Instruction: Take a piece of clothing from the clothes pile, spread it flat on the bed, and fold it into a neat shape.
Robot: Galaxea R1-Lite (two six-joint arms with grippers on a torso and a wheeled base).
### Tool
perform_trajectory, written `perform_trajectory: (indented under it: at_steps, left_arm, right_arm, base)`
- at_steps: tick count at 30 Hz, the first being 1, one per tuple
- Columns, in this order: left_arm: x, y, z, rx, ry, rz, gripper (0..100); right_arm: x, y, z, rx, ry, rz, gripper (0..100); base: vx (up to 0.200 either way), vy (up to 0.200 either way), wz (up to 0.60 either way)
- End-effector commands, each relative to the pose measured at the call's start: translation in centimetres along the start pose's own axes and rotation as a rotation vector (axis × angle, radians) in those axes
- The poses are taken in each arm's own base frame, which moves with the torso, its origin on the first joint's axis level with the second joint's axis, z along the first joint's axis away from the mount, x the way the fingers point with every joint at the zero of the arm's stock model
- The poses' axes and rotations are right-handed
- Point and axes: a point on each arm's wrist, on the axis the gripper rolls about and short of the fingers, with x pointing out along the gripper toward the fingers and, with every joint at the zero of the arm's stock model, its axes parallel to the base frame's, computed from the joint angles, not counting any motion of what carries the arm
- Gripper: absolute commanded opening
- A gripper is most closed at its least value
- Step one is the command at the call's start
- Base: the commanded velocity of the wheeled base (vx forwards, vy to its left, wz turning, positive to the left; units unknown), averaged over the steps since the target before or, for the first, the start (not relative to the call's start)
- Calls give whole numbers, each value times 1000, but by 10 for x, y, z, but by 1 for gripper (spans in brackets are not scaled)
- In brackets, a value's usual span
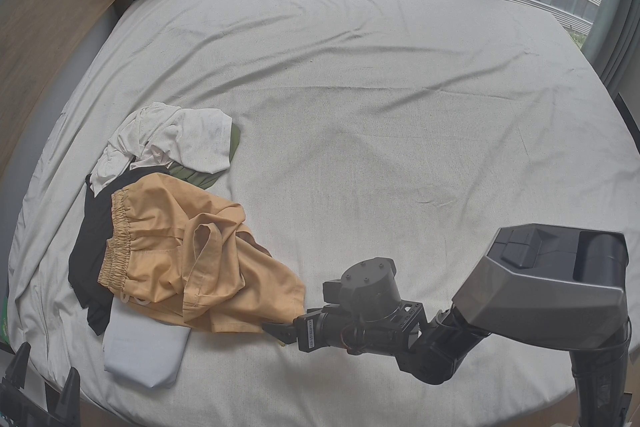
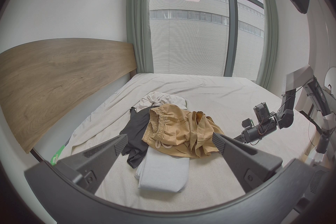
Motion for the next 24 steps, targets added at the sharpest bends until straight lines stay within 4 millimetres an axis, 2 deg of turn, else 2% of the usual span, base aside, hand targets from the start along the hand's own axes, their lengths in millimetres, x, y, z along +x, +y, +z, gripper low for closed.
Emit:
perform_trajectory:
  at_steps: [1, 10, 16, 24]
  left_arm:
    - [0, 0, -5, 0, 4, 1, 100]
    - [0, 0, -5, 1, 4, 1, 100]
    - [0, 0, -5, 1, 4, 1, 100]
    - [0, 0, -5, 3, 6, 1, 100]
  right_arm:
    - [2, 0, -1, 7, 1, 0, 0]
    - [5, -2, -2, 5, -25, 8, 0]
    - [-1, -2, -5, 13, -9, 2, 0]
    - [-38, -1, 0, 35, 57, -51, 0]
  base:
    - [0, 0, 0]
    - [0, 0, 0]
    - [0, 0, 0]
    - [0, 0, 0]
